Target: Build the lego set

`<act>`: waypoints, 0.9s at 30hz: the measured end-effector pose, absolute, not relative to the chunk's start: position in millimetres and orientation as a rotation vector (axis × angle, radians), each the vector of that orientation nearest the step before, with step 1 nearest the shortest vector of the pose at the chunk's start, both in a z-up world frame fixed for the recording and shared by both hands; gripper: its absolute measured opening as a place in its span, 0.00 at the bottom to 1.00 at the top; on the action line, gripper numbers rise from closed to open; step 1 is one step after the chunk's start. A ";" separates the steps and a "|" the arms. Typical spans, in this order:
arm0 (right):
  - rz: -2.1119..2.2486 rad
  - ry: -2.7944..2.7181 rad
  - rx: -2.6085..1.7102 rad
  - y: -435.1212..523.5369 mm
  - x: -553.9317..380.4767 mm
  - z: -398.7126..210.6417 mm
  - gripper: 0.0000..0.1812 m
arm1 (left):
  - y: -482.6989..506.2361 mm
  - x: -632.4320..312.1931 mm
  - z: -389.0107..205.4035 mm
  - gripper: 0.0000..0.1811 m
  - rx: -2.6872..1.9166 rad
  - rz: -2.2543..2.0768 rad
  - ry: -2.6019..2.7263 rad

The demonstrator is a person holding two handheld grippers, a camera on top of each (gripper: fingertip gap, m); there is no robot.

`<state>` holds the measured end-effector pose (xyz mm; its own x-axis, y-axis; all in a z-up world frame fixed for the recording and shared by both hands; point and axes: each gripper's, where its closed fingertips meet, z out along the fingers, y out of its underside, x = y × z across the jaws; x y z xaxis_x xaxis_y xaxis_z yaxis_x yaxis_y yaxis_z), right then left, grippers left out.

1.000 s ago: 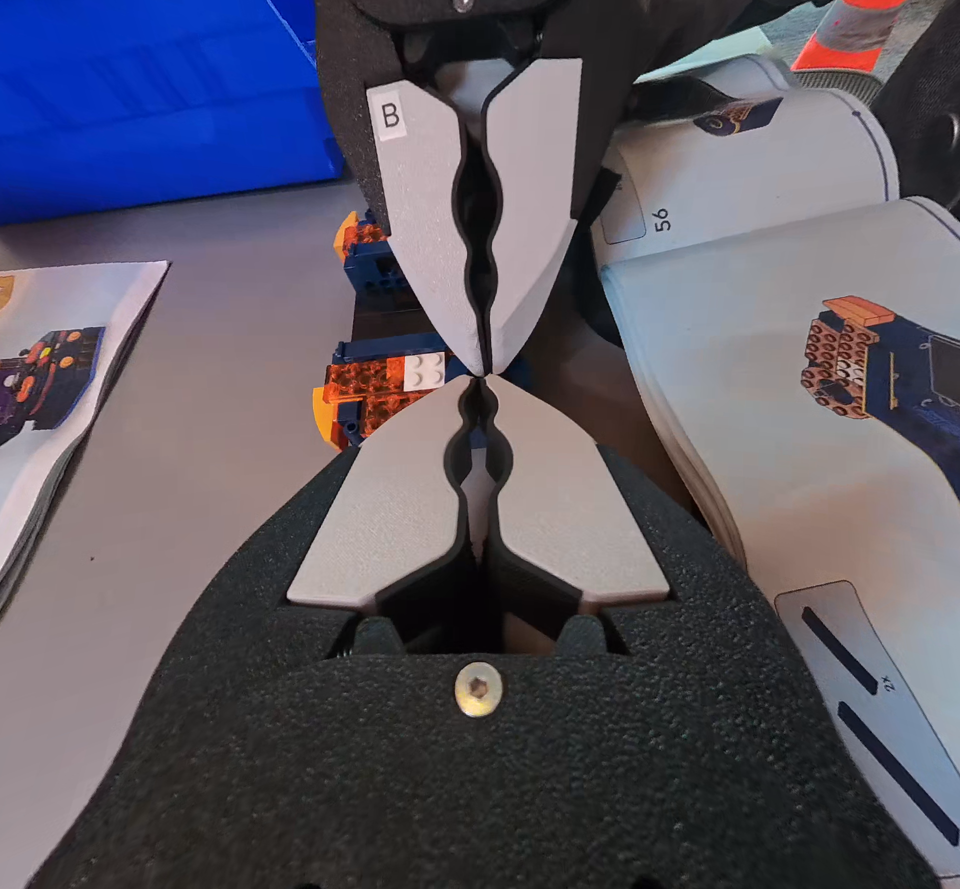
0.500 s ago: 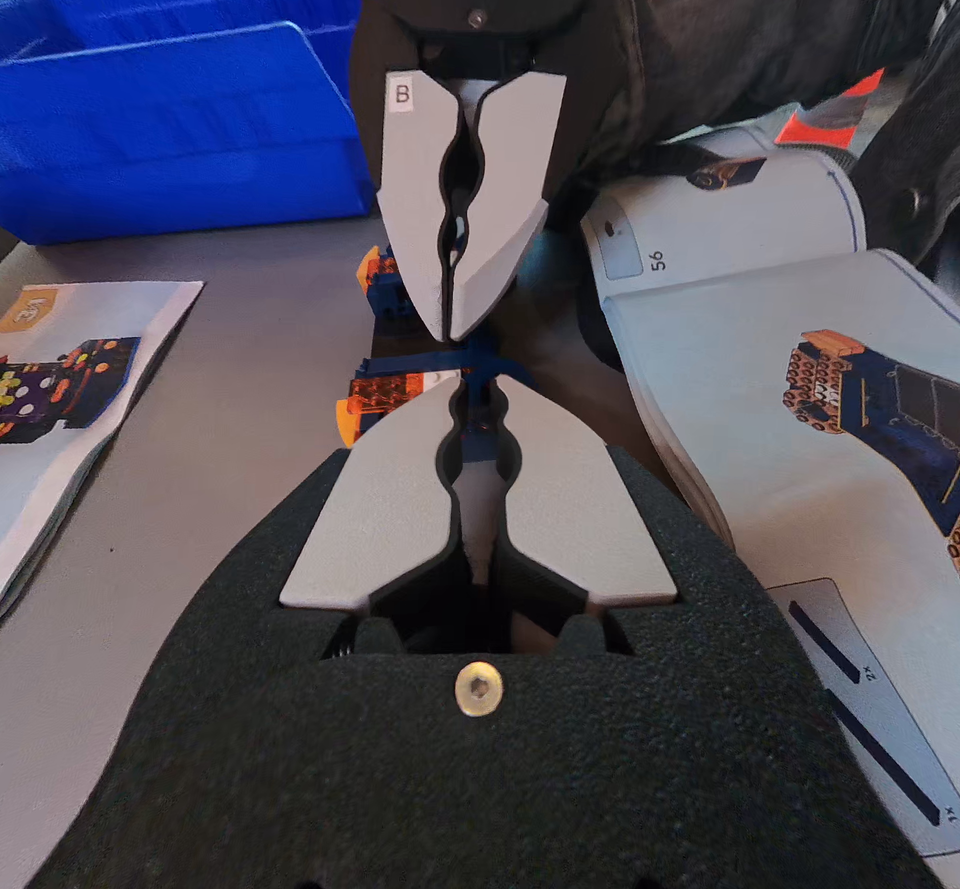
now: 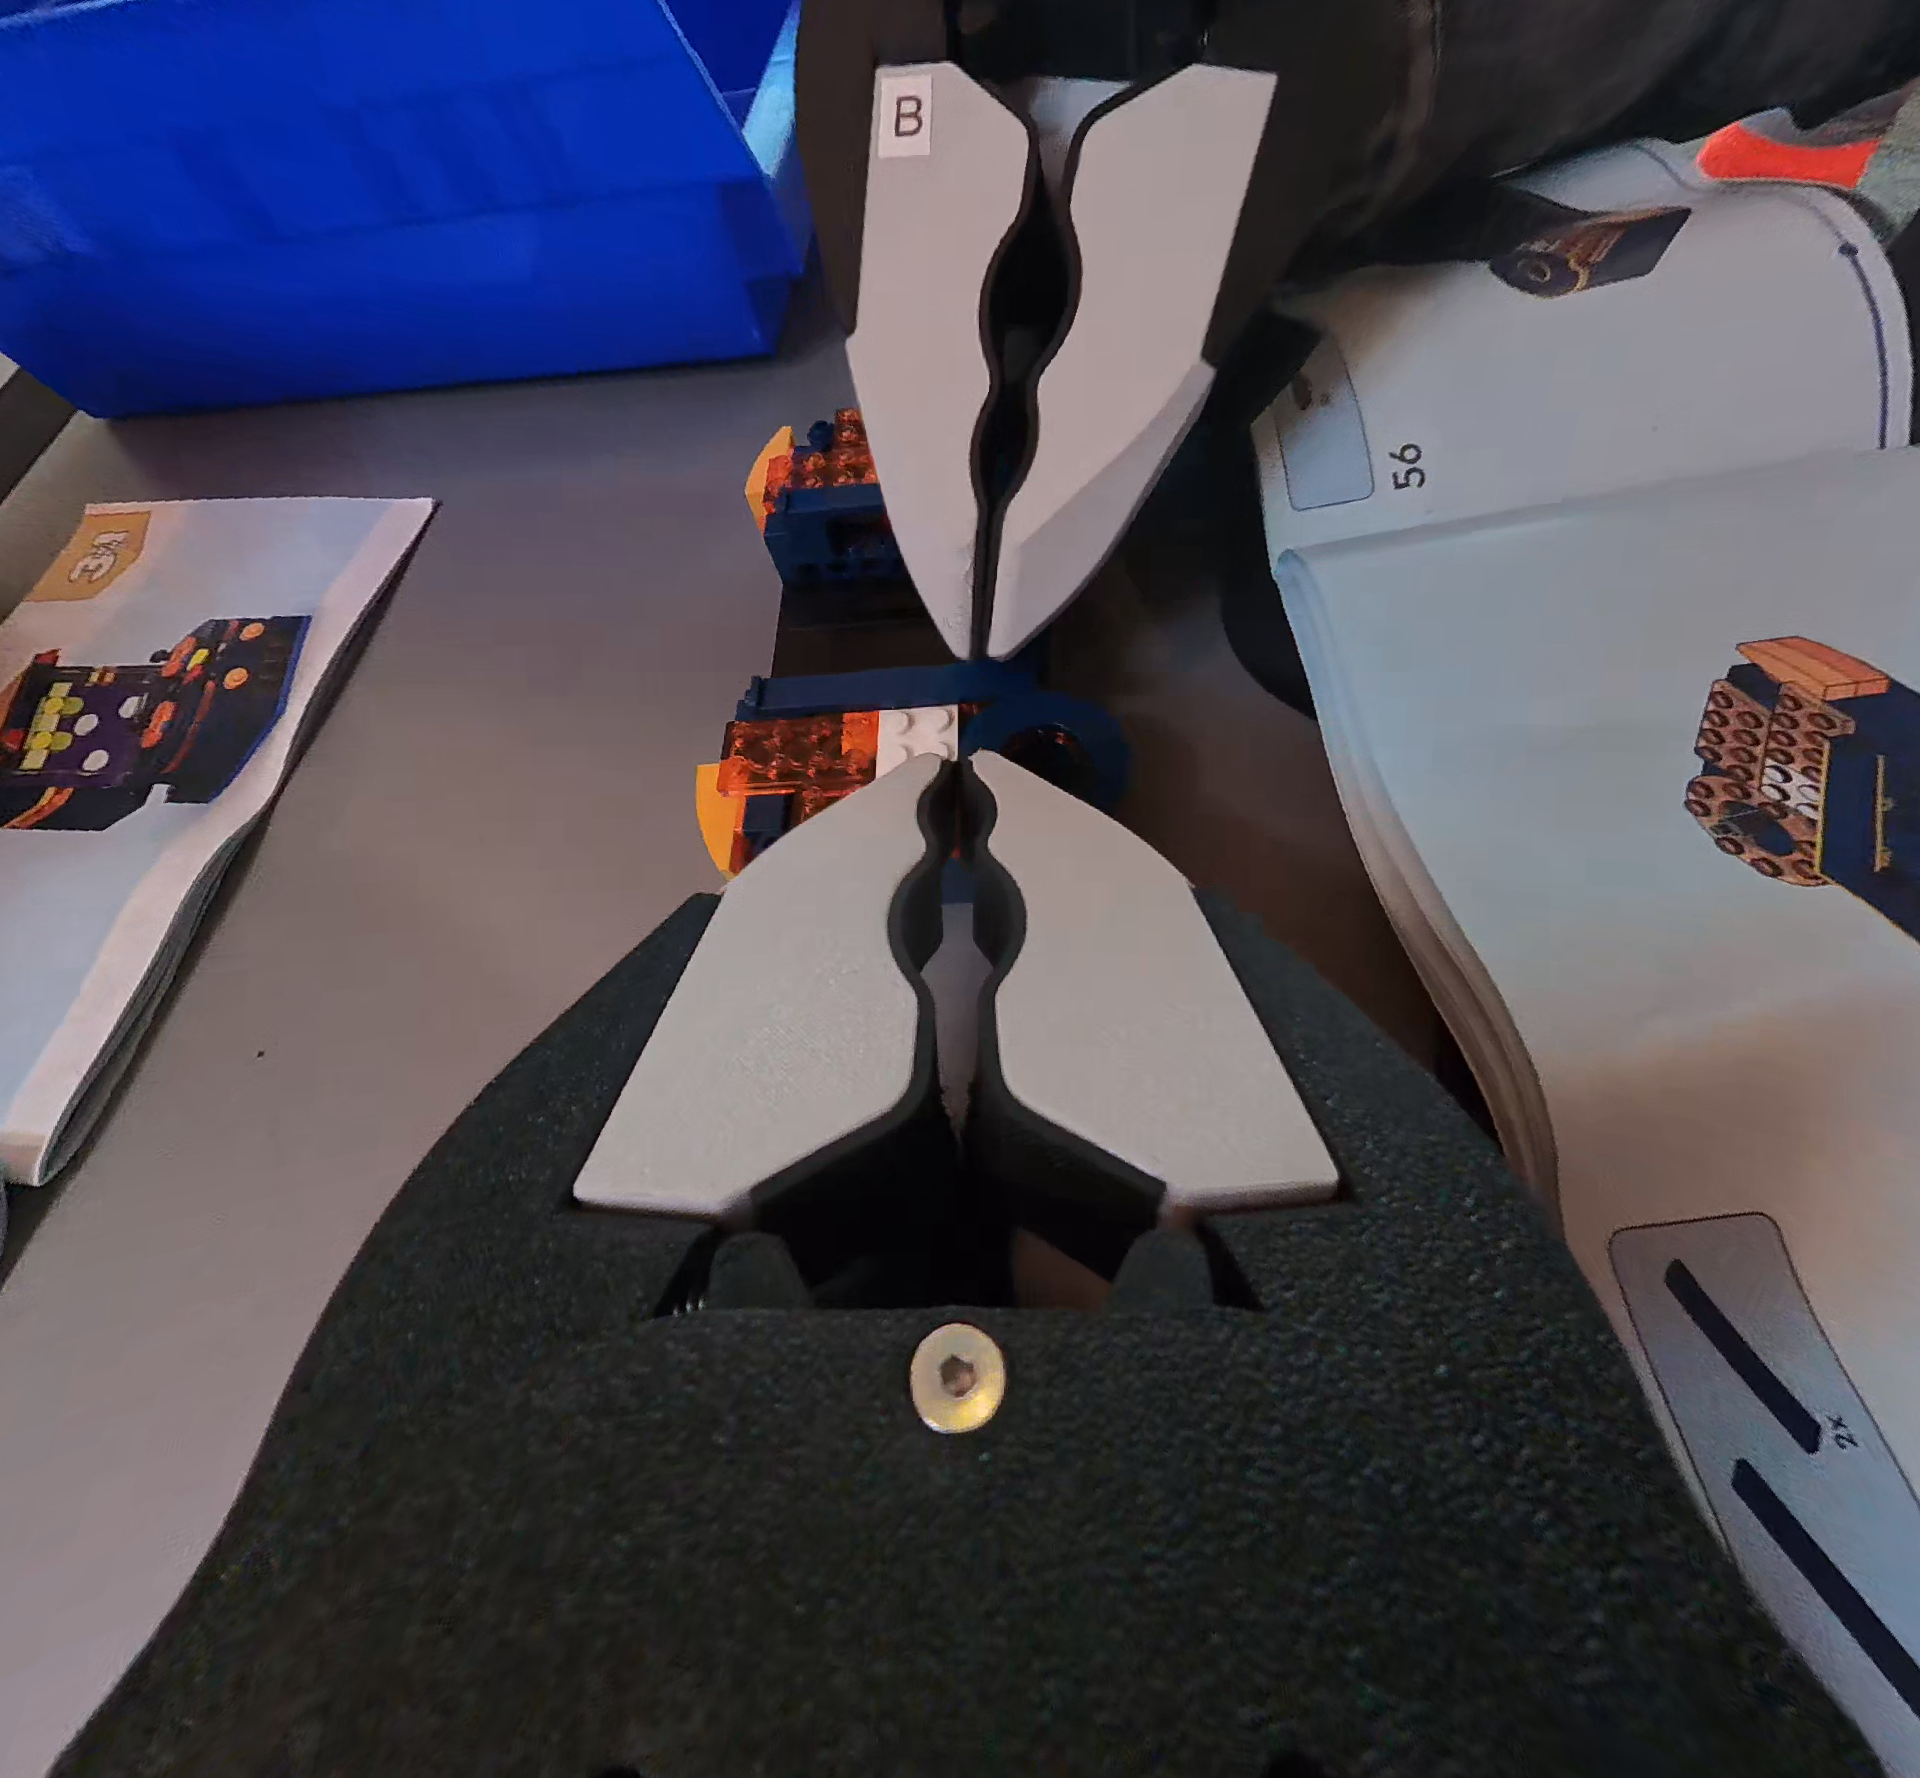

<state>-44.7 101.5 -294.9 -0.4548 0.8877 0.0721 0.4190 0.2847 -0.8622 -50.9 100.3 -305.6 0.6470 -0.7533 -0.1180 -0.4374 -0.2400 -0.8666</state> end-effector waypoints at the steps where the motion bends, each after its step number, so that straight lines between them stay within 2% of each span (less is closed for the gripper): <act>1: 1.108 -2.007 -1.160 98.5 -45.2 -294.9 0.00 | 99.7 -49.9 -307.0 0.00 -1.883 -0.398 0.955; 8: 1.033 -2.083 -1.149 94.1 -44.9 -302.8 0.00 | 100.3 -50.1 -307.2 0.00 -1.882 -0.384 0.954; 9: 1.060 -2.082 -1.146 90.8 -44.8 -300.5 0.07 | 100.5 -50.6 -307.0 0.00 -1.884 -0.387 0.949; 11: 1.083 -2.113 -1.151 84.5 -43.7 -300.4 0.12 | 96.0 -47.7 -305.5 0.07 -1.869 -0.437 0.973; 15: 1.044 -2.115 -1.148 85.2 -48.0 -300.6 0.08 | 86.9 -42.5 -301.8 0.23 -1.821 -0.502 1.025; 18: 1.034 -2.147 -1.163 84.6 -48.5 -303.9 0.08 | 86.8 -39.3 -312.9 0.26 -1.866 -0.444 1.085; 22: 1.008 -2.170 -1.160 83.4 -49.6 -307.2 0.06 | 90.8 -41.3 -314.0 0.21 -1.865 -0.371 1.072; 27: 1.042 -2.177 -1.166 80.5 -48.1 -307.7 0.03 | 90.7 -41.0 -314.1 0.21 -1.863 -0.368 1.074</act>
<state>-48.1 80.5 -307.7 -0.5367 0.8428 0.0406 0.4969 0.3545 -0.7921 -41.0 90.7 -314.1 0.5740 -0.7996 -0.1764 -0.5229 -0.1922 -0.8305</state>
